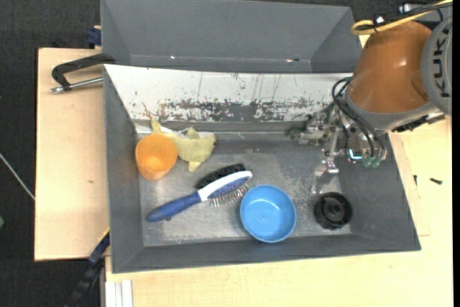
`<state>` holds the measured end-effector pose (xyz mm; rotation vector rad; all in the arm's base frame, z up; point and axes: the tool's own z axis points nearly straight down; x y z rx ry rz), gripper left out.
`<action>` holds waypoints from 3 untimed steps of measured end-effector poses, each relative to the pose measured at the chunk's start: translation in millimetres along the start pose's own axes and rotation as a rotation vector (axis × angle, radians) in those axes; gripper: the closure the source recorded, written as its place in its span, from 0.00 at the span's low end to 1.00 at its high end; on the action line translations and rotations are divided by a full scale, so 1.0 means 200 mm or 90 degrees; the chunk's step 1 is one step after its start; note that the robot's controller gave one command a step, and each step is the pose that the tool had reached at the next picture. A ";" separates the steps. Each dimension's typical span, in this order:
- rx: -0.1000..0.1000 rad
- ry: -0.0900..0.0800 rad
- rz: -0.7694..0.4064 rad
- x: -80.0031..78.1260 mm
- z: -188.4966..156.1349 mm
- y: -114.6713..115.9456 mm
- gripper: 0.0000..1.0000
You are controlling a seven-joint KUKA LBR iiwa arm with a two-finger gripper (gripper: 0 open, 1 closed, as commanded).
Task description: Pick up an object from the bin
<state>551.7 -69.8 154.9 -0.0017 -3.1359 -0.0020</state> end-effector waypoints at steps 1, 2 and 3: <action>0.000 -0.008 -0.033 0.18 0.42 0.20 0.00; -0.001 -0.013 -0.033 0.16 0.39 0.20 1.00; 0.001 -0.013 -0.011 0.05 -0.14 0.21 1.00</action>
Offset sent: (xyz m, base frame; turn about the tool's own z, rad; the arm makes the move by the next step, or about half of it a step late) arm -0.0384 0.0379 -0.0835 -0.0513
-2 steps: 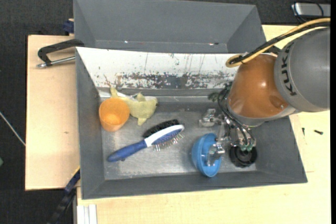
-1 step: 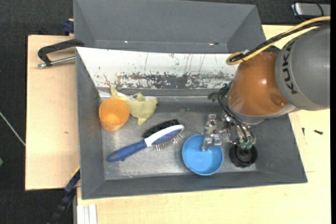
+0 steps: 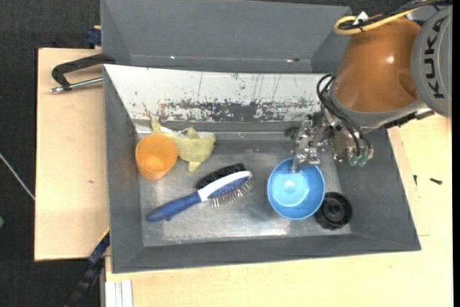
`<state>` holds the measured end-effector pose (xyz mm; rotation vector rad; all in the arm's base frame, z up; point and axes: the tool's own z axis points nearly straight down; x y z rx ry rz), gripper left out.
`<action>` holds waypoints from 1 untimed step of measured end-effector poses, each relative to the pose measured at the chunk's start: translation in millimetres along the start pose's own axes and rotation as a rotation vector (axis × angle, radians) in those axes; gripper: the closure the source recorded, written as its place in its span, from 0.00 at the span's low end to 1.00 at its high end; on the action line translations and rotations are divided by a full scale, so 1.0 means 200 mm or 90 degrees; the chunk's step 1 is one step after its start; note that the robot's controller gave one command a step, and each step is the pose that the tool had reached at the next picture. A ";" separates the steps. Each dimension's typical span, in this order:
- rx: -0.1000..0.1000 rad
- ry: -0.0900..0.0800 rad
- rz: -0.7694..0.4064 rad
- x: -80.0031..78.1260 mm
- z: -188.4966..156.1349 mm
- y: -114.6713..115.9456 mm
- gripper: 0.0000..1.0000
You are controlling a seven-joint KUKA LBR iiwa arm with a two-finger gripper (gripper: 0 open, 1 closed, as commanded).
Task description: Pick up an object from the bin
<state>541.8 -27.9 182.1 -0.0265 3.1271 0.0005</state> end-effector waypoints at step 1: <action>0.001 0.000 -0.151 -0.01 -0.81 -0.10 1.00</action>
Offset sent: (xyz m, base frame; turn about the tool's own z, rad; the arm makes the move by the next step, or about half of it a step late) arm -0.0020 -0.0205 0.1555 -0.2376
